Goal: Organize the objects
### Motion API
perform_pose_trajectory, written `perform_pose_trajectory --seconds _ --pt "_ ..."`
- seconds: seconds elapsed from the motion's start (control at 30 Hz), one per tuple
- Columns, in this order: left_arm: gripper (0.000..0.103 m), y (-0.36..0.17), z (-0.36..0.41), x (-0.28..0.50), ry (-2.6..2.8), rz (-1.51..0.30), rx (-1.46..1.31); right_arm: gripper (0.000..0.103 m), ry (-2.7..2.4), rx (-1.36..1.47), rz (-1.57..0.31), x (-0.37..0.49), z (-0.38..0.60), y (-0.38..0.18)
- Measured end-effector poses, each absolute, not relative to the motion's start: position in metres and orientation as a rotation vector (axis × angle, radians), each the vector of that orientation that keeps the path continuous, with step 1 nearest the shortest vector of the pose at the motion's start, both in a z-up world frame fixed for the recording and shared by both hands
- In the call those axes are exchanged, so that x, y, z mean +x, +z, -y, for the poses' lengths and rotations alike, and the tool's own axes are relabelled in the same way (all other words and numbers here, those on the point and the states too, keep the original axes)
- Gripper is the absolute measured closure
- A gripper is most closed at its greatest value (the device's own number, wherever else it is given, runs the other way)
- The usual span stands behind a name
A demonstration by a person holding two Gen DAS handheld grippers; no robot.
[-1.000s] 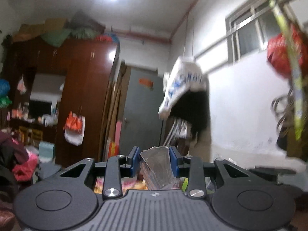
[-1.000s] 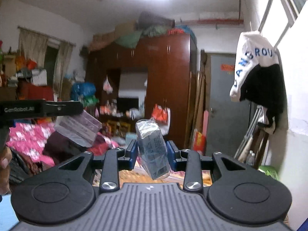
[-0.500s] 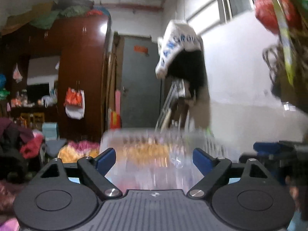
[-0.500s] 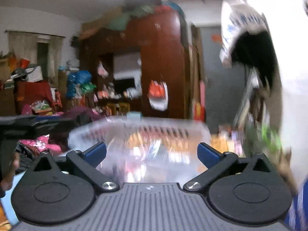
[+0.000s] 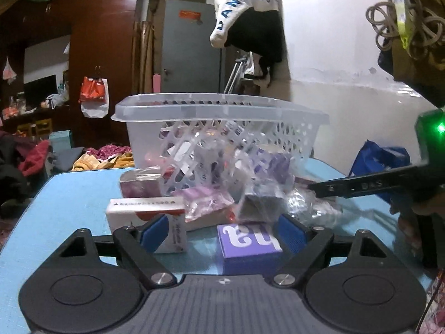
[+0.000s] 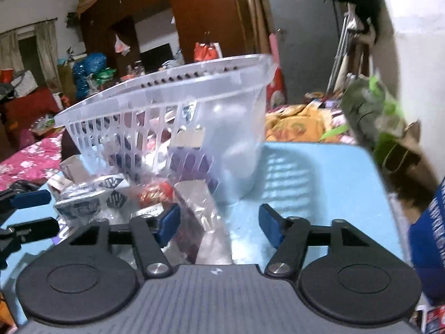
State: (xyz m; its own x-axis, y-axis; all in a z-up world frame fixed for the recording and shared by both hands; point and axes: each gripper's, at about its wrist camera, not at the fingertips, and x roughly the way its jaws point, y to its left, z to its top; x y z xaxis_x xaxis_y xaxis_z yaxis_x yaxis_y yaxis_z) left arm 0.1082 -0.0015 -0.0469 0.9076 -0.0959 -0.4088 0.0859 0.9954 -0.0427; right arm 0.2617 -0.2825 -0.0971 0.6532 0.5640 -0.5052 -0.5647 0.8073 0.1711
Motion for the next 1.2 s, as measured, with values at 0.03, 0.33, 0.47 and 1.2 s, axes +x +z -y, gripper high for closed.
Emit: perform_pose_trajectory --seconds 0.03,0.33,0.47,1.2 --pt "0.014 -0.048 0.003 0.109 -0.090 -0.427 -0.014 0.043 0.652 0.010 -0.571 0.262 0.284 -0.099" --pt "0.014 -0.057 0.024 0.106 -0.102 -0.469 0.050 0.058 0.662 -0.065 -0.570 0.254 0.275 -0.101" --pt "0.042 -0.063 0.029 0.111 -0.083 -0.526 0.059 0.061 0.656 -0.079 -0.563 0.250 0.275 -0.102" --pt "0.041 -0.070 0.009 0.103 -0.141 -0.480 -0.028 0.063 0.628 0.013 -0.366 0.227 0.288 -0.087"
